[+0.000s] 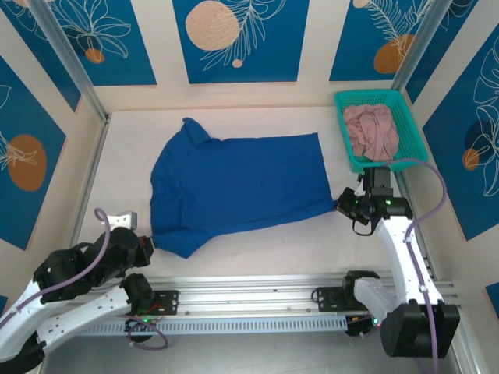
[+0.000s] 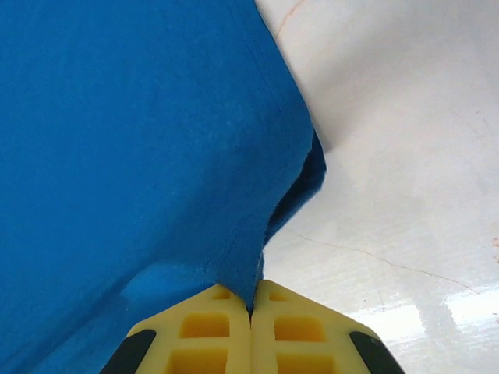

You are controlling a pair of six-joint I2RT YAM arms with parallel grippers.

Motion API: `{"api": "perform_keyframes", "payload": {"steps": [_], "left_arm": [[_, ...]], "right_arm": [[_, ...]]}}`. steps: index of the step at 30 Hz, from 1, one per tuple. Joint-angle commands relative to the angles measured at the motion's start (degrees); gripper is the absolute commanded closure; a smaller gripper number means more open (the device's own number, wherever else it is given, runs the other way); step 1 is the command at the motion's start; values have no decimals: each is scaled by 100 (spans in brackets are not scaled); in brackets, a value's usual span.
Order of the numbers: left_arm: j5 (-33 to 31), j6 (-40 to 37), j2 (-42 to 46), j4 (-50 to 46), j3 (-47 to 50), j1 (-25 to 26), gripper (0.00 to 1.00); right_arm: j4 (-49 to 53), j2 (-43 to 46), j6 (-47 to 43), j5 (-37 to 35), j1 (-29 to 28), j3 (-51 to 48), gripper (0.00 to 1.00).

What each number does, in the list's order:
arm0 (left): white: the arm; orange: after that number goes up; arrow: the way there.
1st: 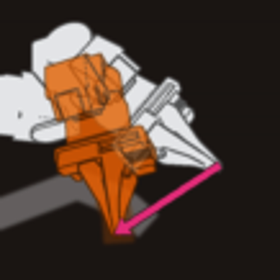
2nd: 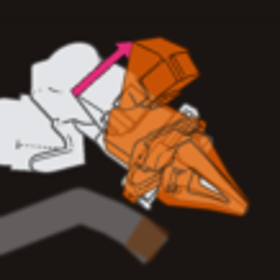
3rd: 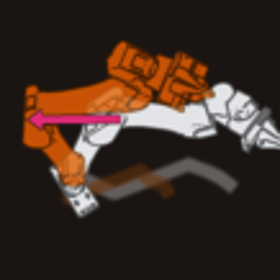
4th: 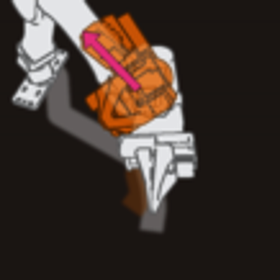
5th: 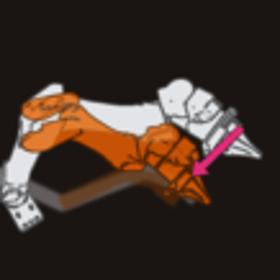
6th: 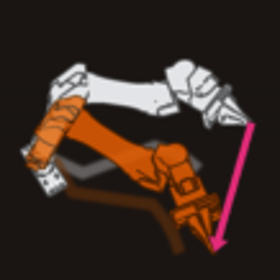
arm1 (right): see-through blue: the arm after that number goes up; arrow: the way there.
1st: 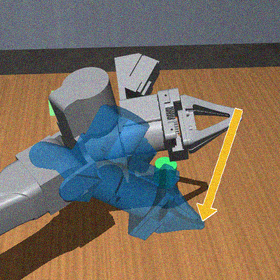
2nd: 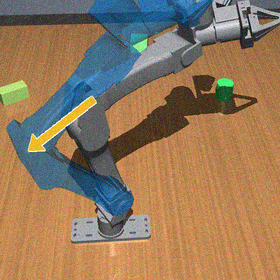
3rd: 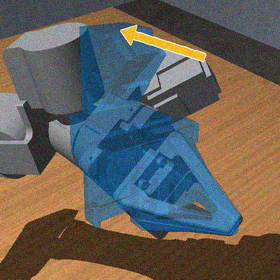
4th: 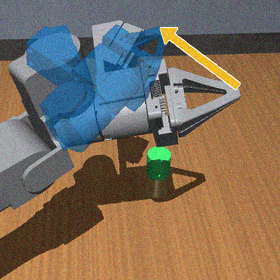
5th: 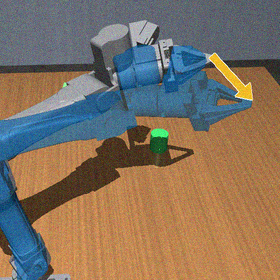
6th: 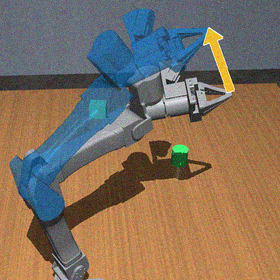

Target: Fold the inside-out t-shirt

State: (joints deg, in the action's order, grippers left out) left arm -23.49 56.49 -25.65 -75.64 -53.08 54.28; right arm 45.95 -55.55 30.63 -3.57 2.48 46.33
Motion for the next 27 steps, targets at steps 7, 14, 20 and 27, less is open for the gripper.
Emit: {"api": "perform_keyframes", "payload": {"steps": [7, 14, 20, 27], "left_arm": [[-1260, -1690, -1504, 963, -633, -573, 100], [468, -2691, -2408, 2043, -405, -2235, 100], [865, -3067, -3020, 2544, -379, -2814, 100], [1167, -3293, -3595, 2956, -370, -3312, 100]], "right_arm": [[-502, -1167, -161, -290, -240, 670, 100], [-698, -1641, -235, -508, -390, 773, 100], [-857, -2043, -303, -552, -414, 889, 100], [-1042, -2584, -321, -548, -428, 1069, 100]]}}
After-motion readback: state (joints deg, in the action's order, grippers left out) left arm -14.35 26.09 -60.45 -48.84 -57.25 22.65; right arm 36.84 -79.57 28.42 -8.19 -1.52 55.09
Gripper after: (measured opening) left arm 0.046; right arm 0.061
